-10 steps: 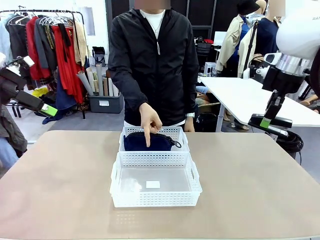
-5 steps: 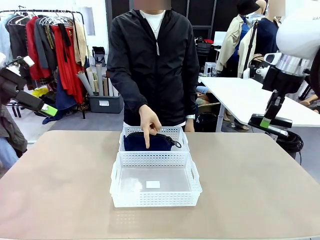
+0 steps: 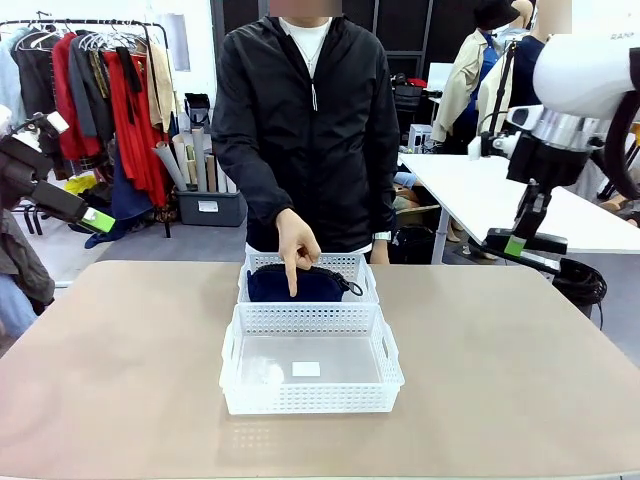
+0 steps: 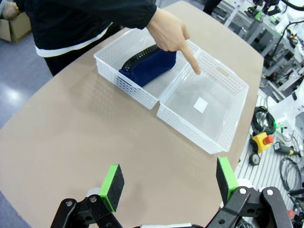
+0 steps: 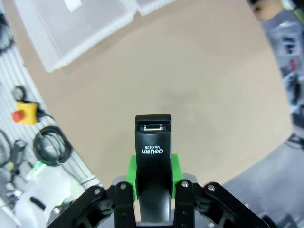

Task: Distribute items into two baskets.
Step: Place the picked Stapler into the Organizing basket as instructed by the person.

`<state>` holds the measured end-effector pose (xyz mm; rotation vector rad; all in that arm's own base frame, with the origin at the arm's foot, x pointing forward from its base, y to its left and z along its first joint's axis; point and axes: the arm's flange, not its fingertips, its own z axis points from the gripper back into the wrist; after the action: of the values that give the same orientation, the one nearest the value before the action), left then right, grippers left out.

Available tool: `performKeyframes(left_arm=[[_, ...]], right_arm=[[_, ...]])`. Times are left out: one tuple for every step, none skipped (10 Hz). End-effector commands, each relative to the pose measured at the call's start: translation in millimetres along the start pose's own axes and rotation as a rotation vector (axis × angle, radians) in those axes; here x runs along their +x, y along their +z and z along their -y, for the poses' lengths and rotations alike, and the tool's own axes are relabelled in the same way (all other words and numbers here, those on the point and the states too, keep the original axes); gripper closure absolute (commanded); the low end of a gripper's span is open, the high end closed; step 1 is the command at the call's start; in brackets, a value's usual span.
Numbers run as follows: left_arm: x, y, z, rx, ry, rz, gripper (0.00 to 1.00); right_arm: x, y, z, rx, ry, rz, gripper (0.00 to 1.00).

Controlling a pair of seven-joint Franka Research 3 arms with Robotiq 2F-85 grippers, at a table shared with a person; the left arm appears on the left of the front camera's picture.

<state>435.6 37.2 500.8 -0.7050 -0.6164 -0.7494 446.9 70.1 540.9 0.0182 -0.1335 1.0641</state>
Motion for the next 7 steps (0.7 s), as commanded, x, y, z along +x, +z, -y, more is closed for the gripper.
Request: performKeyframes(left_arm=[[-2, 1, 2, 0.004, -0.005, -0.012, 0.00], [-2, 1, 2, 0.004, -0.005, -0.012, 0.00], [-2, 1, 2, 0.004, -0.005, -0.012, 0.00], [-2, 1, 2, 0.004, -0.005, -0.012, 0.00], [-2, 1, 2, 0.004, -0.005, -0.012, 0.00], [-2, 1, 2, 0.004, -0.005, -0.012, 0.00], [-2, 1, 2, 0.004, -0.005, -0.012, 0.00]], right_arm=[[20, -5, -14, -0.043, 0.082, -0.019, 1.00], [36, -11, -21, -0.032, 0.130, -0.016, 1.00], [46, -16, -25, -0.022, 0.159, -0.013, 1.00], [64, -23, -32, -0.012, 0.206, -0.013, 1.00], [77, -27, -39, -0.004, 0.246, -0.012, 1.00], [88, -32, -46, -0.005, 0.274, -0.013, 1.00], [98, -37, -55, 0.001, 0.304, -0.011, 1.00]])
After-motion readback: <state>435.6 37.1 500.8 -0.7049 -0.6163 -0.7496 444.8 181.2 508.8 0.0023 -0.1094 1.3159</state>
